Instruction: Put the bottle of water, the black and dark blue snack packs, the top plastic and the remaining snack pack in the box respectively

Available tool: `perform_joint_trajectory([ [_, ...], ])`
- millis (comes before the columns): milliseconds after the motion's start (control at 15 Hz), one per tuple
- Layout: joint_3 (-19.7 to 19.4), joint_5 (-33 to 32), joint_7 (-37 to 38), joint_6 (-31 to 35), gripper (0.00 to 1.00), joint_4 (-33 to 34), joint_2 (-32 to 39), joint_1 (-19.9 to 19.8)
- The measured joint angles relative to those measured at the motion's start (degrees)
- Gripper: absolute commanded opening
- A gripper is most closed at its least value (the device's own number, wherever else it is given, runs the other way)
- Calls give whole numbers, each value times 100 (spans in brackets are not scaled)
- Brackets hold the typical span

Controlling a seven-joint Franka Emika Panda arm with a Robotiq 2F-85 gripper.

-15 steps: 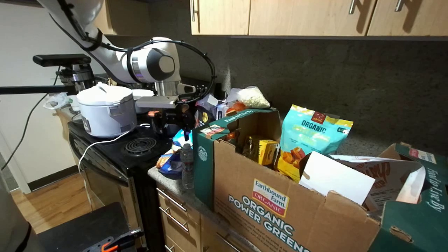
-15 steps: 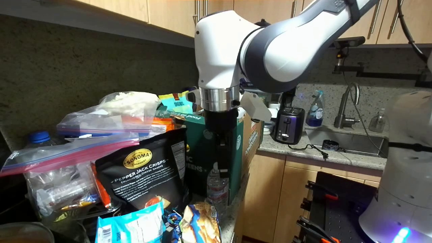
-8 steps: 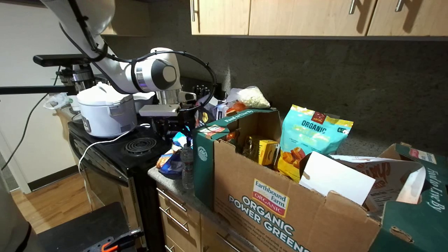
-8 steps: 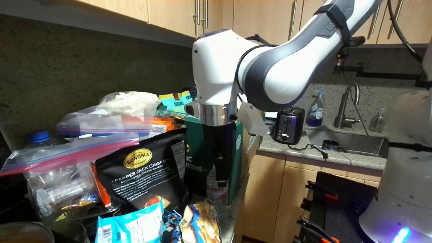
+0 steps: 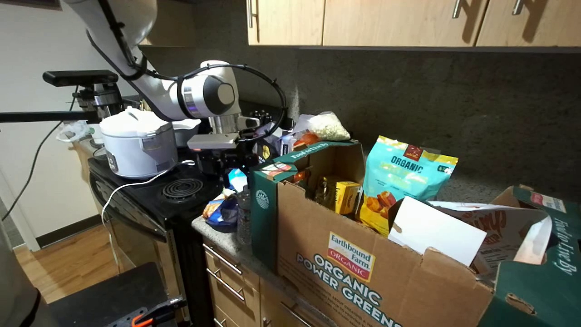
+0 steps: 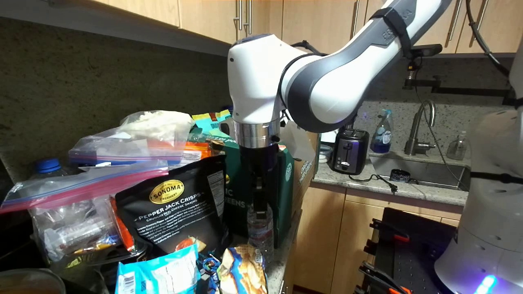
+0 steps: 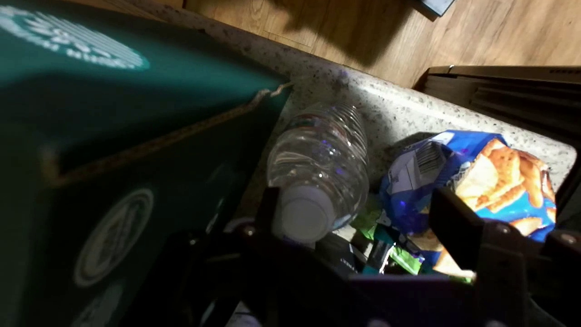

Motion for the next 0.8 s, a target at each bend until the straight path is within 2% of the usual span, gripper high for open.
perform_joint_trajectory([
  [333, -100, 0, 4, -1, 100, 55, 14, -4],
  [467, -117, 0, 7, -2, 97, 75, 14, -5],
  [600, -127, 0, 8, -5, 86, 80, 16, -9],
  [667, -131, 0, 8, -5, 71, 80, 22, -14],
  [800, -139, 0, 8, -5, 54, 80, 49, -27],
])
